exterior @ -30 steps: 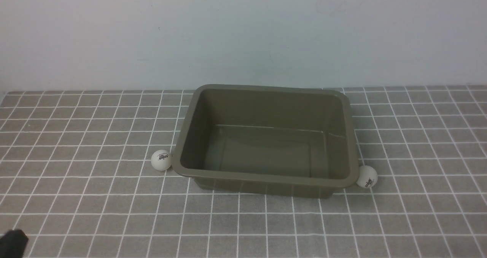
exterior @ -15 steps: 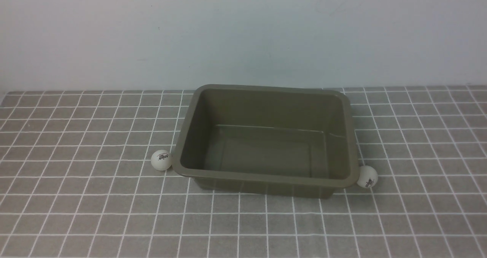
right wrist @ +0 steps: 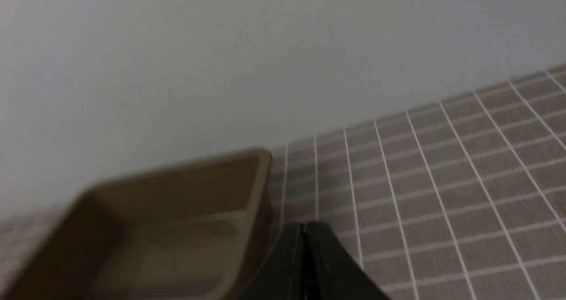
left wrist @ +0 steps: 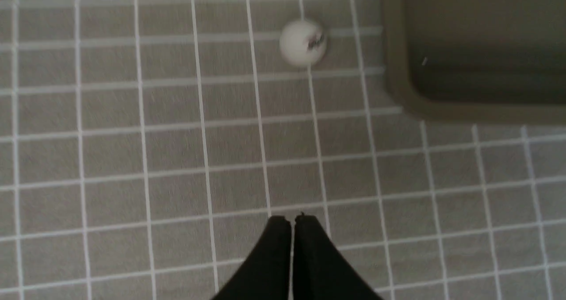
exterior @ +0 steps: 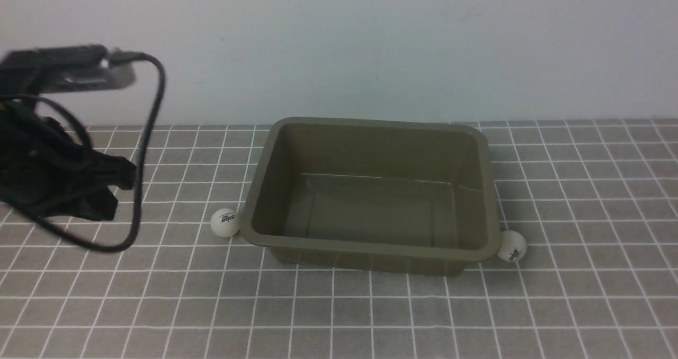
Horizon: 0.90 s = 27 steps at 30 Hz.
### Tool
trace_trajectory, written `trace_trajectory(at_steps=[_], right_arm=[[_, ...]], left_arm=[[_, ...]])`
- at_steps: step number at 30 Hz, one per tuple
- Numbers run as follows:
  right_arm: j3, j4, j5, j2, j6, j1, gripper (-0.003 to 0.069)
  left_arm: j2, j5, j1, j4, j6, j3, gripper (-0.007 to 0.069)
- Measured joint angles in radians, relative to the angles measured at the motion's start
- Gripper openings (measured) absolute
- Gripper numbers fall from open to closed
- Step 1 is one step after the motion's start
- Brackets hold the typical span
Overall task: Put the table tennis balls into the box on the grey coffee tablecloth.
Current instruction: 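Reach for and grasp a ping pong ball on the table beside the basket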
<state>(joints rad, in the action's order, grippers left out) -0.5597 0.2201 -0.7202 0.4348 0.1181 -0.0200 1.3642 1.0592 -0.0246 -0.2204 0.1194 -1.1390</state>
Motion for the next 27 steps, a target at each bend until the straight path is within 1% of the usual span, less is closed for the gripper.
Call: trace_trajectory(at_steps=[1,3,5,9,13,15,18,23,24,27], right_arm=[[-0.076,-0.001,-0.082,0.076,-0.055,0.0,-0.0015],[-0.167,-0.001,-0.192,0.188,-0.128,0.0,-0.0015],[-0.248,0.0,-0.268,0.293,-0.187,0.0,-0.0015],[-0.285,0.024,-0.286,0.36,-0.232,0.0,-0.0015],[-0.286,0.046,-0.292,0.367,-0.254,0.0,-0.0015],[-0.289,0.048,-0.29,0.367,-0.257,0.0,-0.0015],[-0.29,0.05,-0.287,0.367,-0.257,0.0,-0.0015],[-0.29,0.051,-0.285,0.367,-0.258,0.0,-0.0015],[-0.29,0.051,-0.285,0.367,-0.258,0.0,-0.0015],[-0.29,0.052,-0.285,0.367,-0.258,0.0,-0.0015]], left_arm=[[0.088,-0.003,-0.014,0.004,0.019,-0.026,-0.0005],[0.165,-0.016,-0.04,0.005,0.029,-0.052,-0.0005],[0.239,-0.049,-0.077,0.006,0.036,-0.095,-0.0005],[0.344,-0.097,-0.126,0.02,0.041,-0.175,-0.0005],[0.435,-0.104,-0.132,0.043,0.044,-0.242,-0.0003],[0.489,-0.133,-0.132,0.06,0.044,-0.282,0.0015],[0.543,-0.163,-0.132,0.069,0.044,-0.313,0.0076],[0.633,-0.192,-0.132,0.07,0.043,-0.34,0.0293],[0.65,-0.197,-0.132,0.07,0.04,-0.34,0.0352],[0.676,-0.198,-0.132,0.057,0.032,-0.34,0.0461]])
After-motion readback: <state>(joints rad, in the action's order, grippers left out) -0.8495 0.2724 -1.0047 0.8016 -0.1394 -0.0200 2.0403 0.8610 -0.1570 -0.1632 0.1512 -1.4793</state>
